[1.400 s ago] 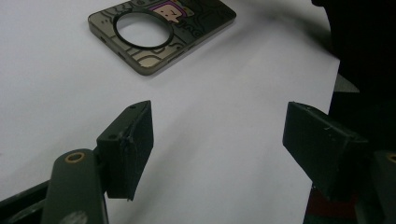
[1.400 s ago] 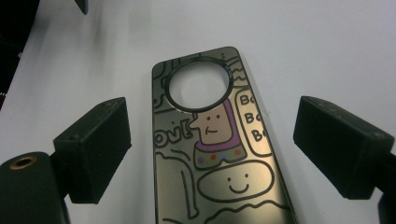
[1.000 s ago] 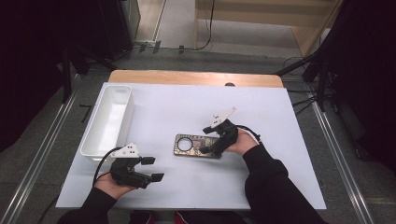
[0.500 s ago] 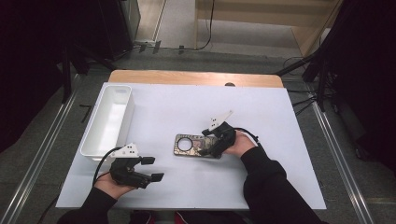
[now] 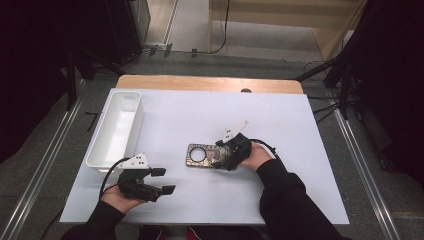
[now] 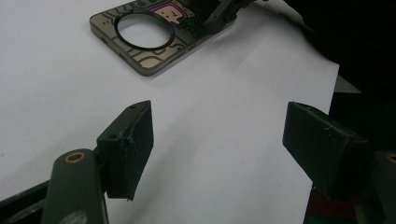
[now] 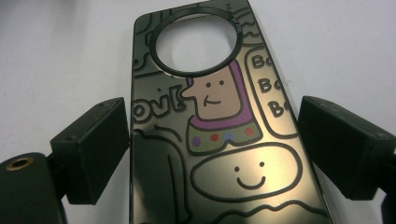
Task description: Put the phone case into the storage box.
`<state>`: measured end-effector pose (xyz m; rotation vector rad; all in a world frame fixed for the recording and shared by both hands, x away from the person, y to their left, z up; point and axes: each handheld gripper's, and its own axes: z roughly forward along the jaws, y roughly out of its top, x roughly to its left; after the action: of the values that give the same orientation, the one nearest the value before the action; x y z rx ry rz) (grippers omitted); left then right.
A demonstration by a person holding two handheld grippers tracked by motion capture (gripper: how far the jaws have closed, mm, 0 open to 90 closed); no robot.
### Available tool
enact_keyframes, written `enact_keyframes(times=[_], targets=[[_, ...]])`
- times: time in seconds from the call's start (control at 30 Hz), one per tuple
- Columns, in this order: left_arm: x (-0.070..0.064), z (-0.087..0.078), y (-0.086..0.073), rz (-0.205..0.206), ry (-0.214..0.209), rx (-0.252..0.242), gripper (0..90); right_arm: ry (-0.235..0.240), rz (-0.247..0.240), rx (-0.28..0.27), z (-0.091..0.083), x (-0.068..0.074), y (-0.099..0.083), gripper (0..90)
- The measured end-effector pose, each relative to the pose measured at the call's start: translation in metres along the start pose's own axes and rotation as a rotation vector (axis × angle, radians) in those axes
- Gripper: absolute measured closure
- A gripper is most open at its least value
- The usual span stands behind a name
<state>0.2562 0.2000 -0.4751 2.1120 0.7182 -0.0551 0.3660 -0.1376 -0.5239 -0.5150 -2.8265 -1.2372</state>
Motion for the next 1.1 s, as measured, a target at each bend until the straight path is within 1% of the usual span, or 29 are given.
enact_keyframes(times=[0.07, 0.27, 0.4, 0.43, 0.53, 0.57, 0.6, 0.67, 0.93, 1.0, 1.1], targets=[[0.000, 0.000, 0.000, -0.001, -0.001, -0.002, 24.3, -0.003, -0.004, -0.005, 0.000, 0.001, -0.001, 9.2], [0.000, 0.000, 0.000, -0.004, 0.000, -0.003, 24.3, -0.026, -0.022, 0.004, 0.001, 0.003, -0.001, 9.1], [0.000, 0.000, 0.000, -0.005, 0.001, -0.004, 24.3, -0.030, -0.025, 0.005, 0.001, 0.004, -0.001, 9.0], [0.000, 0.000, 0.000, -0.005, 0.003, -0.005, 24.3, -0.033, -0.032, 0.006, 0.002, 0.004, -0.001, 8.8], [0.000, 0.000, 0.000, -0.006, 0.004, -0.004, 24.3, -0.059, -0.053, 0.019, 0.003, 0.008, 0.000, 8.5], [0.000, 0.000, 0.000, -0.006, 0.003, -0.004, 24.3, -0.072, -0.071, 0.024, 0.003, 0.009, 0.000, 8.4], [0.000, 0.000, 0.000, -0.006, 0.003, -0.004, 24.3, -0.081, -0.075, 0.029, 0.004, 0.011, 0.000, 8.3], [0.000, 0.000, 0.000, -0.006, 0.003, -0.005, 24.3, -0.085, -0.083, 0.029, 0.004, 0.011, 0.000, 8.2], [0.000, 0.000, 0.000, -0.009, 0.004, -0.006, 24.3, -0.088, -0.090, 0.029, 0.005, 0.012, 0.000, 8.3], [0.000, 0.000, 0.000, -0.009, 0.005, -0.006, 24.3, -0.099, -0.094, 0.037, 0.005, 0.013, 0.000, 8.3], [0.000, 0.000, 0.000, -0.009, 0.004, -0.006, 24.3, -0.103, -0.098, 0.037, 0.005, 0.013, -0.001, 8.3]])
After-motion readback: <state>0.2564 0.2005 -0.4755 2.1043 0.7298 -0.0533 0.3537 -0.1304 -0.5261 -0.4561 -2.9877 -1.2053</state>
